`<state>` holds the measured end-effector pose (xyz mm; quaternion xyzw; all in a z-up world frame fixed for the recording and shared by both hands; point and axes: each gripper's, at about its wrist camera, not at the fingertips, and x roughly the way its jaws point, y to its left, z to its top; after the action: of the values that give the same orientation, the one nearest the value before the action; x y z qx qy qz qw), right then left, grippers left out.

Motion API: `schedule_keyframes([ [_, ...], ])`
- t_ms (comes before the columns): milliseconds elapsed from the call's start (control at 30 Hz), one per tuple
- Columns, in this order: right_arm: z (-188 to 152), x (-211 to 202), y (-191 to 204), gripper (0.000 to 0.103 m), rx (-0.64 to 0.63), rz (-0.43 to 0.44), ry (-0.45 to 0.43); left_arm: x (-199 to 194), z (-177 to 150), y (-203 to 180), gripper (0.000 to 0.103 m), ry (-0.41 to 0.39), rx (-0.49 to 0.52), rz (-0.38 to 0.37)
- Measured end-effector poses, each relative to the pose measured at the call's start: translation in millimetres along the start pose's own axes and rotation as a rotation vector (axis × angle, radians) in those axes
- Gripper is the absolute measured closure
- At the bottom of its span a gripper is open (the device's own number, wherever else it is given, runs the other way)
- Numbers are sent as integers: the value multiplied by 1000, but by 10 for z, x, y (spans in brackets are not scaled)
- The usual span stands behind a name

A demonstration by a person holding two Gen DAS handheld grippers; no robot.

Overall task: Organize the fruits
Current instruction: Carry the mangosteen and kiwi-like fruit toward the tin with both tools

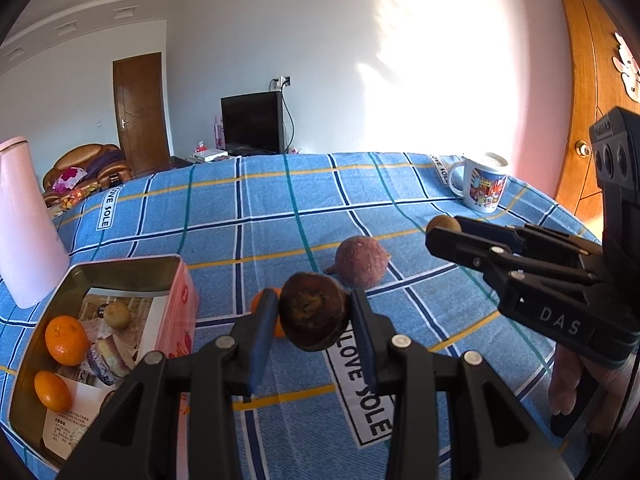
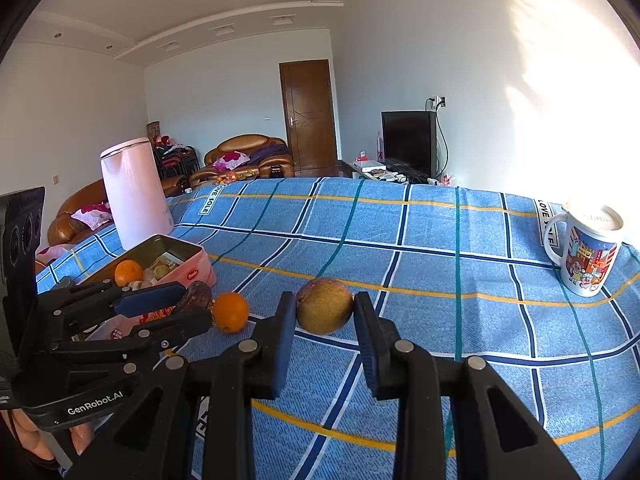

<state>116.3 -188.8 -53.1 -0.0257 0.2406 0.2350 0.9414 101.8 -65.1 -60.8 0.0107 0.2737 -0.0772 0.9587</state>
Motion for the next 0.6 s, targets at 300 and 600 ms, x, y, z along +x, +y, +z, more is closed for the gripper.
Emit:
schedule_keyframes([
  [300, -7, -79, 29, 72, -5, -8, -36, -67, -5, 4, 64, -38, 0, 14],
  [600, -9, -153, 48, 72, -14, -21, -74, -135, -13, 1, 64, -75, 0, 29],
])
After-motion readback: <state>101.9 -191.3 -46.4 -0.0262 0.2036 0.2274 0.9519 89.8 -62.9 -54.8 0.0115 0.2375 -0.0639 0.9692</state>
